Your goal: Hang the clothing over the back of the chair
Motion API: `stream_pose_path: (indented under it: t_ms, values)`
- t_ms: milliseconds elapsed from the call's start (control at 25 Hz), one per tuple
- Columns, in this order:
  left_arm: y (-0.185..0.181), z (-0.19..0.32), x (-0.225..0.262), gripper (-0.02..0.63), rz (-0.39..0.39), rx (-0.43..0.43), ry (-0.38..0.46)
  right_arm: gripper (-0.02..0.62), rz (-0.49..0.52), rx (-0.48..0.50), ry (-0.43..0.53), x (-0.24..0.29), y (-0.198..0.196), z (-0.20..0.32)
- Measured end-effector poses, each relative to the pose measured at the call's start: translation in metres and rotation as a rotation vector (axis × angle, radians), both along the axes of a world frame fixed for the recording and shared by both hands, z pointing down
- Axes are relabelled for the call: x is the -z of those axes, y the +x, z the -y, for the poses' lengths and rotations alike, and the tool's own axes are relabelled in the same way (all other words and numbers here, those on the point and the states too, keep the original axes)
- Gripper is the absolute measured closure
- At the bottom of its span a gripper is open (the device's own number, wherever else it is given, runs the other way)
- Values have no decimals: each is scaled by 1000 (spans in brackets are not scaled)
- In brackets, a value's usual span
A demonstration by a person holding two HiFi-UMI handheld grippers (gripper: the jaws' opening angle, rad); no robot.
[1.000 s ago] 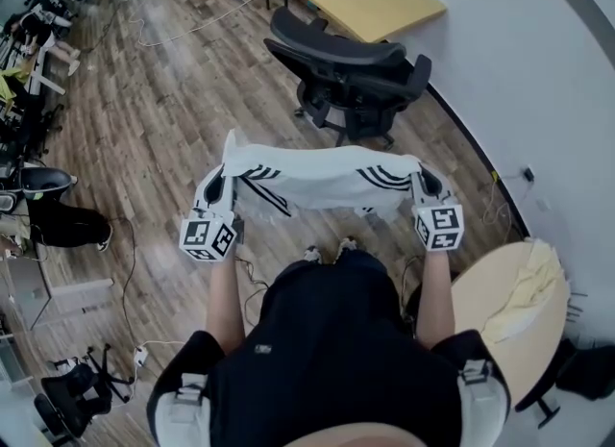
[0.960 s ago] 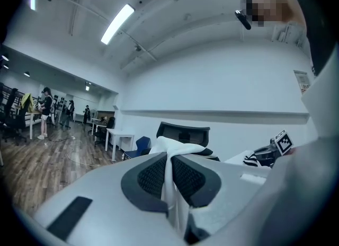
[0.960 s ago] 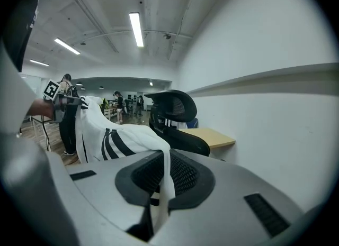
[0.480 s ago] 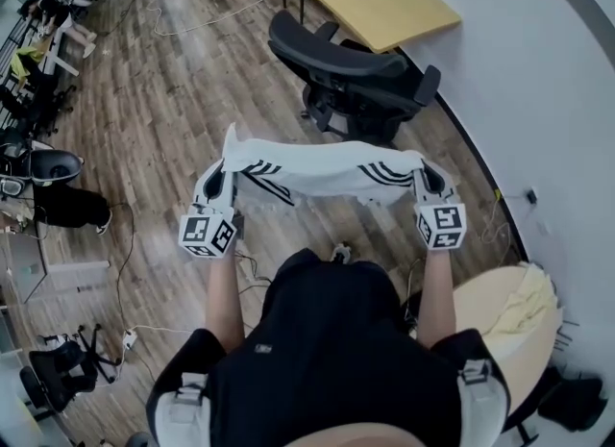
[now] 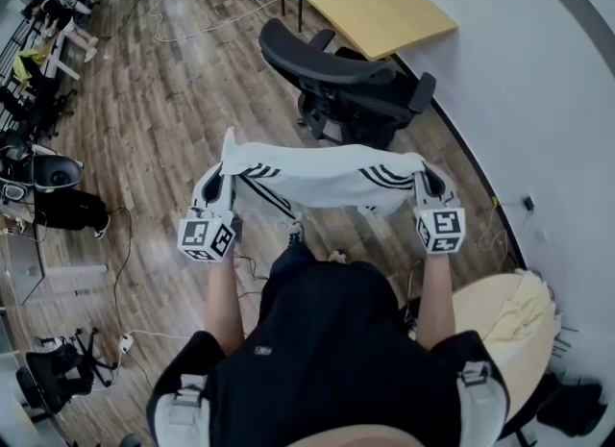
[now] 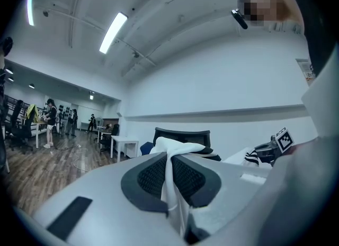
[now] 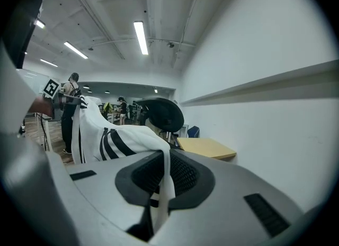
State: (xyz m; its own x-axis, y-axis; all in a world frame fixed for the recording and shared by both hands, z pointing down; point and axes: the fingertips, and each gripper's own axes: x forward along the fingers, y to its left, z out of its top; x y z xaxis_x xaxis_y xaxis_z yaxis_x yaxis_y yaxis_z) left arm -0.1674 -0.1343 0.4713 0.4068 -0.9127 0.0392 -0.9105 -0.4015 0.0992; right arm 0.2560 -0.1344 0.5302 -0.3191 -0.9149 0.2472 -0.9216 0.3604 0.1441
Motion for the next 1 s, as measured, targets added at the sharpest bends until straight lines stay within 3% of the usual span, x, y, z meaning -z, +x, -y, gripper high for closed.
stream_pose_path:
  t_ms: [480,720,1000]
  values:
    - [1,43,17,592,-8,-56,27,586,-18,-72,35,13,6,13]
    - [-10,82,36,592,-17,-85,56,586,-96,-95,18,36,-7,30]
    - [-23,142,52,592,54,-120,116,586,-153,-154,107,71,-14,66]
